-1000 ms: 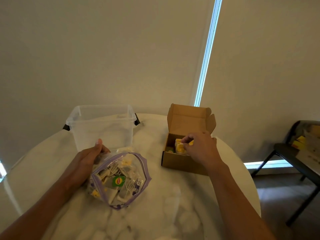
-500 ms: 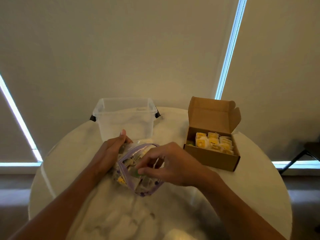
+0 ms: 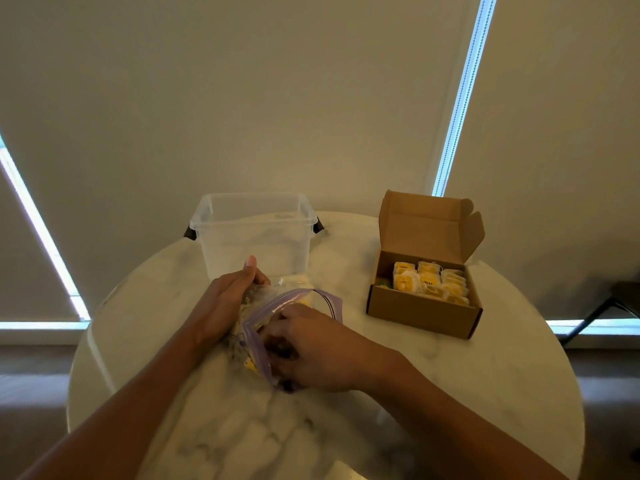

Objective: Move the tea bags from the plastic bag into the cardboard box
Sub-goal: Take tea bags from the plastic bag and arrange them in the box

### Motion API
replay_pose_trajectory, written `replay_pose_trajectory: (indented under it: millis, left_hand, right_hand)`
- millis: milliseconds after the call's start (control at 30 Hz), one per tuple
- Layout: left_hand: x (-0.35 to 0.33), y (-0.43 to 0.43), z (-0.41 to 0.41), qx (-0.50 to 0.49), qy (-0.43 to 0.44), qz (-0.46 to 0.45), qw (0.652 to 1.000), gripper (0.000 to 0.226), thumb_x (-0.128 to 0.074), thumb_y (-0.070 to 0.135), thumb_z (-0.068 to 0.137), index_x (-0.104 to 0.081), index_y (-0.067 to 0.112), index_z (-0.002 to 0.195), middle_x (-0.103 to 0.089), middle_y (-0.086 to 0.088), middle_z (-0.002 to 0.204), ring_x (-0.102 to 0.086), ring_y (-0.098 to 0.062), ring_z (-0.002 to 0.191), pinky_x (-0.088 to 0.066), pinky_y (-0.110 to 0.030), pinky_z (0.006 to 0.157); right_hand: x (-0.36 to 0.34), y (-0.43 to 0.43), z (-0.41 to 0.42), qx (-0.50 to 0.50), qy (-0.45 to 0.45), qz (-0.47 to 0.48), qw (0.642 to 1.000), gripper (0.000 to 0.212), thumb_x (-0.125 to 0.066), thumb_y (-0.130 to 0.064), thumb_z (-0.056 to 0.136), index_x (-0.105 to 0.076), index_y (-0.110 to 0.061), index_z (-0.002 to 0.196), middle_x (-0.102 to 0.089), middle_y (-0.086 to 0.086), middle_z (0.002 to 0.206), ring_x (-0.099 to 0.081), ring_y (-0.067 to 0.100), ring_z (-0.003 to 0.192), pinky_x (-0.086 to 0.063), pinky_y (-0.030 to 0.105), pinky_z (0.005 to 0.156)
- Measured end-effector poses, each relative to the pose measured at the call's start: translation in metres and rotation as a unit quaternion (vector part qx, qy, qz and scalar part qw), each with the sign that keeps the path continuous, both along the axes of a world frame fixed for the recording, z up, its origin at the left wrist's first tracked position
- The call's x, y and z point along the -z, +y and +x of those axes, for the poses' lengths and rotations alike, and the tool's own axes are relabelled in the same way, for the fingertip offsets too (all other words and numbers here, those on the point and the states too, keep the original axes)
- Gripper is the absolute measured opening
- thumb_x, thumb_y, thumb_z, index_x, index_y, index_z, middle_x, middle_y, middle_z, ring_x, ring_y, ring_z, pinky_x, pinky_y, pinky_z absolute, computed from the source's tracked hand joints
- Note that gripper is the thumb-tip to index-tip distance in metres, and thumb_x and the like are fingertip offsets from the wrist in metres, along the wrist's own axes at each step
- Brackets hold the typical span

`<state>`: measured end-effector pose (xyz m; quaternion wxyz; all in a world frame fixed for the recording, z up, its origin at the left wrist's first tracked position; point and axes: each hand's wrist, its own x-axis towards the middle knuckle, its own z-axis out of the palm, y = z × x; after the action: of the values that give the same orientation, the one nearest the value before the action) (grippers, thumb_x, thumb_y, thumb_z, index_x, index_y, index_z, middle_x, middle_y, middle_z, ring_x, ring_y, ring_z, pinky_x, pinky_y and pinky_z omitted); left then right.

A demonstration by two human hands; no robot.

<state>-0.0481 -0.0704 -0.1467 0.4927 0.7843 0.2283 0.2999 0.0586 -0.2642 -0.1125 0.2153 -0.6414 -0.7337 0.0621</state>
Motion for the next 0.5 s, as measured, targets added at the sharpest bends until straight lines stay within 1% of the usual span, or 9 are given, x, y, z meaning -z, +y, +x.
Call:
replay_pose_trajectory:
  millis: [67, 133, 167, 233, 300, 333, 367, 467, 500]
  left_hand:
    - [-0.001, 0.0, -0.001, 0.0, 0.0, 0.005, 1.0, 0.084, -0.03, 0.085, 0.103, -0.077, 0.015, 0.095, -0.08, -0.004, 0.095, -0.072, -0.026, 0.093, -0.054, -0.054, 0.101]
    - [-0.001, -0.001, -0.001, -0.003, 0.002, 0.016, 1.0, 0.083, -0.028, 0.083, 0.105, -0.077, 0.016, 0.095, -0.08, -0.003, 0.093, -0.074, -0.029, 0.096, -0.054, -0.053, 0.101]
    - [-0.002, -0.002, 0.0, -0.003, 0.005, 0.019, 1.0, 0.082, -0.028, 0.081, 0.108, -0.077, 0.017, 0.094, -0.08, -0.003, 0.093, -0.074, -0.029, 0.095, -0.054, -0.052, 0.1]
    - [-0.001, -0.002, -0.001, -0.004, 0.009, 0.015, 1.0, 0.078, -0.028, 0.075, 0.11, -0.078, 0.018, 0.093, -0.081, -0.003, 0.093, -0.074, -0.026, 0.095, -0.054, -0.051, 0.101]
    - [0.0, 0.0, -0.001, -0.008, 0.015, 0.015, 1.0, 0.08, -0.028, 0.079, 0.108, -0.078, 0.019, 0.094, -0.081, -0.002, 0.095, -0.074, -0.027, 0.098, -0.054, -0.052, 0.104]
    - [0.001, 0.001, -0.001, -0.009, 0.017, 0.016, 1.0, 0.082, -0.027, 0.083, 0.106, -0.078, 0.02, 0.095, -0.081, -0.001, 0.096, -0.074, -0.028, 0.099, -0.055, -0.053, 0.105]
    - [0.002, 0.002, -0.001, -0.01, 0.019, 0.017, 1.0, 0.083, -0.026, 0.085, 0.105, -0.078, 0.021, 0.096, -0.081, -0.001, 0.096, -0.073, -0.029, 0.1, -0.055, -0.054, 0.105]
    - [0.002, 0.002, -0.002, -0.013, 0.023, 0.021, 0.999, 0.083, -0.025, 0.086, 0.104, -0.079, 0.023, 0.095, -0.081, 0.0, 0.095, -0.073, -0.029, 0.1, -0.055, -0.054, 0.104]
    - [0.002, 0.002, -0.002, -0.013, 0.024, 0.021, 0.999, 0.083, -0.025, 0.085, 0.104, -0.079, 0.023, 0.094, -0.081, 0.001, 0.095, -0.073, -0.029, 0.1, -0.054, -0.054, 0.104]
  right_hand:
    - [-0.008, -0.005, 0.003, 0.014, 0.054, 0.003, 0.998, 0.018, -0.076, -0.025, 0.095, -0.076, -0.016, 0.111, -0.066, -0.003, 0.112, -0.059, 0.007, 0.097, -0.05, 0.021, 0.081]
    - [-0.016, -0.012, 0.01, 0.032, 0.122, 0.015, 0.992, 0.017, -0.081, -0.03, 0.093, -0.076, -0.019, 0.105, -0.071, -0.008, 0.105, -0.065, 0.006, 0.093, -0.056, 0.02, 0.08]
    - [-0.02, -0.017, 0.014, 0.044, 0.157, 0.012, 0.987, 0.019, -0.082, -0.033, 0.092, -0.075, -0.021, 0.105, -0.072, -0.011, 0.104, -0.068, 0.006, 0.093, -0.059, 0.022, 0.081]
    - [-0.027, -0.027, 0.024, 0.067, 0.219, -0.011, 0.973, 0.023, -0.085, -0.035, 0.09, -0.074, -0.024, 0.107, -0.075, -0.01, 0.104, -0.073, 0.009, 0.094, -0.065, 0.031, 0.082]
    - [-0.032, -0.033, 0.034, 0.088, 0.266, -0.02, 0.96, 0.025, -0.088, -0.036, 0.086, -0.076, -0.024, 0.104, -0.078, -0.006, 0.104, -0.076, 0.015, 0.096, -0.066, 0.041, 0.083]
    - [-0.033, -0.035, 0.039, 0.096, 0.287, -0.022, 0.953, 0.025, -0.088, -0.035, 0.085, -0.078, -0.023, 0.104, -0.079, -0.004, 0.104, -0.077, 0.018, 0.096, -0.066, 0.043, 0.083]
    - [-0.034, -0.037, 0.042, 0.101, 0.307, -0.024, 0.946, 0.024, -0.088, -0.034, 0.086, -0.08, -0.021, 0.104, -0.08, -0.003, 0.104, -0.077, 0.019, 0.097, -0.067, 0.043, 0.082]
    - [-0.036, -0.042, 0.05, 0.093, 0.347, -0.027, 0.933, 0.023, -0.083, -0.026, 0.09, -0.084, -0.015, 0.11, -0.082, -0.002, 0.106, -0.078, 0.021, 0.097, -0.066, 0.033, 0.078]
    - [-0.037, -0.043, 0.052, 0.091, 0.353, -0.022, 0.931, 0.023, -0.081, -0.025, 0.092, -0.083, -0.015, 0.112, -0.082, -0.002, 0.106, -0.078, 0.02, 0.098, -0.066, 0.031, 0.077]
